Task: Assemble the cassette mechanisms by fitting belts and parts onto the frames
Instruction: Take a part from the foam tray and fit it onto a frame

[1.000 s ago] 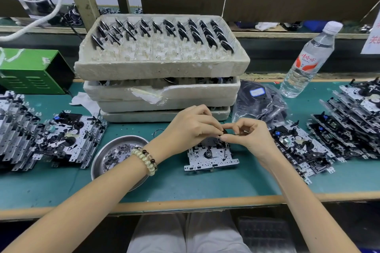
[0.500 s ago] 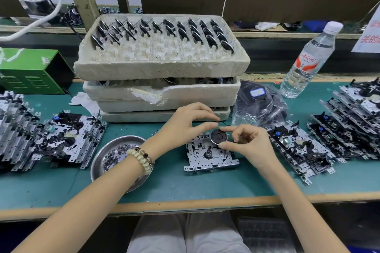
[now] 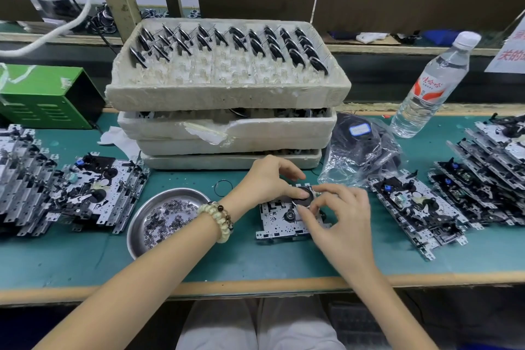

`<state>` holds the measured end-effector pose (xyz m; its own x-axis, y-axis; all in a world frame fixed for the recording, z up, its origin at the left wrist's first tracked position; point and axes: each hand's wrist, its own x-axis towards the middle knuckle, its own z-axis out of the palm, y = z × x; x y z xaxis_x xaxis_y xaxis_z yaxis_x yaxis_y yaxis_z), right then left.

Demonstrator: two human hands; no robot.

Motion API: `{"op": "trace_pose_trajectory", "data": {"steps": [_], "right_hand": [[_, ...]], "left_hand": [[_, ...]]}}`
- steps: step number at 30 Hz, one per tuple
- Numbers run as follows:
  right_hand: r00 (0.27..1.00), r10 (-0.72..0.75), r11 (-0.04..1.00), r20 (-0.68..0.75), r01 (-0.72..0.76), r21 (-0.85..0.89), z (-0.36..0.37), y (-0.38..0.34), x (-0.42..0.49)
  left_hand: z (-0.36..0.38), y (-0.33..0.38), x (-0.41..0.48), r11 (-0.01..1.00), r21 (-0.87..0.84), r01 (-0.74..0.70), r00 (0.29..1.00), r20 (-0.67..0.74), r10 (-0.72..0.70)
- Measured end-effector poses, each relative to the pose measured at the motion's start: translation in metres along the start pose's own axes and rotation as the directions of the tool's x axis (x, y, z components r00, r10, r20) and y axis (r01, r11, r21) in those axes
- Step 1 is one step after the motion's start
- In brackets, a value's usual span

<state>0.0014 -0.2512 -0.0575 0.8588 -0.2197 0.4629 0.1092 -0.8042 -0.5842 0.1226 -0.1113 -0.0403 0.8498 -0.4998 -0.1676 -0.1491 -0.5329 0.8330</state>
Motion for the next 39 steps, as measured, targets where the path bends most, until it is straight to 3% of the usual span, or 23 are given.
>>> {"op": "trace_pose_trajectory", "data": {"steps": [4,10,18,23,26,30,34,39], "right_hand": [[0.997,0.005,1.0,-0.074,-0.006,-0.012,0.016,-0.02,-0.023],[0.99,-0.134,0.983,0.03,0.137,-0.125,0.027,-0.038,-0.03],[0.924,-0.325,0.913,0.204,0.362,-0.187,0.005,-0.021,-0.02],[0.951,-0.241,0.941,0.192,0.277,-0.196,-0.004,-0.008,-0.022],[0.966,-0.199,0.96,0.166,0.226,-0.165,-0.005,-0.005,-0.022],[0.992,-0.088,0.996,0.096,0.087,0.009,-0.014,0.005,-0.02],[0.986,0.13,0.988,0.104,-0.139,0.075,-0.028,0.026,-0.018],[0.971,0.123,0.983,0.203,-0.148,0.11,-0.031,0.024,-0.021]], "left_hand": [[-0.002,0.002,0.003,0.999,-0.035,0.031,0.999,0.015,-0.031],[-0.001,0.003,0.003,0.998,-0.051,0.048,0.999,0.008,-0.047],[0.0,0.005,-0.006,0.997,-0.07,0.018,1.0,0.0,-0.018],[0.006,0.005,-0.013,0.999,0.013,-0.043,0.999,-0.015,0.044],[0.012,0.009,-0.022,0.977,0.192,-0.088,0.996,-0.015,0.093],[0.023,0.0,-0.048,0.885,0.448,-0.126,0.96,-0.171,0.223],[0.027,-0.014,-0.071,0.906,0.39,-0.167,0.898,-0.32,0.303],[0.03,-0.022,-0.082,0.91,0.354,-0.215,0.852,-0.389,0.352]]}}
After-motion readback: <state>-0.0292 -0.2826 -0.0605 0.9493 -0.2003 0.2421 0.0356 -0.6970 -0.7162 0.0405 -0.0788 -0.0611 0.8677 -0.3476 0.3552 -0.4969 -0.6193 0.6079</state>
